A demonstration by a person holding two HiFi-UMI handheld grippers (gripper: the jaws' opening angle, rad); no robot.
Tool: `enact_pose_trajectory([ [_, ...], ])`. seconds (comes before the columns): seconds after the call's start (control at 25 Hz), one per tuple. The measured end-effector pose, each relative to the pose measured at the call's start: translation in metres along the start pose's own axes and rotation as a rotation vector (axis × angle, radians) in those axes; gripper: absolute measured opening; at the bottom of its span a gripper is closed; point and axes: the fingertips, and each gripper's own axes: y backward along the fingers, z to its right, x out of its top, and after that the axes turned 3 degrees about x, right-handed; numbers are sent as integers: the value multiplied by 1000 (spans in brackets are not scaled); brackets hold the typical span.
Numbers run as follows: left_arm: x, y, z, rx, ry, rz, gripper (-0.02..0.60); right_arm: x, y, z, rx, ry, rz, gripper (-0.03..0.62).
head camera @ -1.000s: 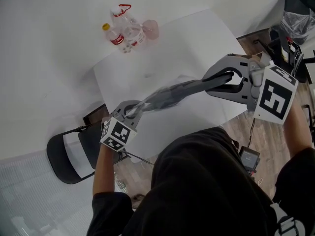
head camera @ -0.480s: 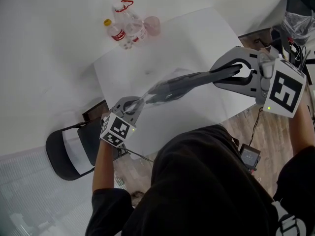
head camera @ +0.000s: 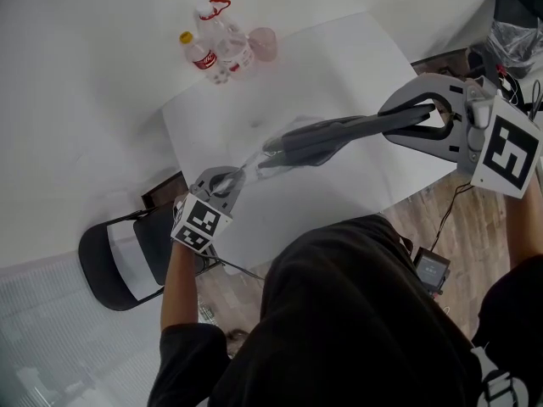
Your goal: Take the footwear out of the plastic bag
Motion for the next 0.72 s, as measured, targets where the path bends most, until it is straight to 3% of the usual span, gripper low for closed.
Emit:
enact_pose_trajectory([
  [0.36, -5, 5, -19, 57, 81, -12, 23, -11, 12, 13, -128, -87, 49, 81],
  [0.72, -19, 12, -54, 224, 248, -105, 23, -15, 31, 34, -272, -132, 135, 81],
])
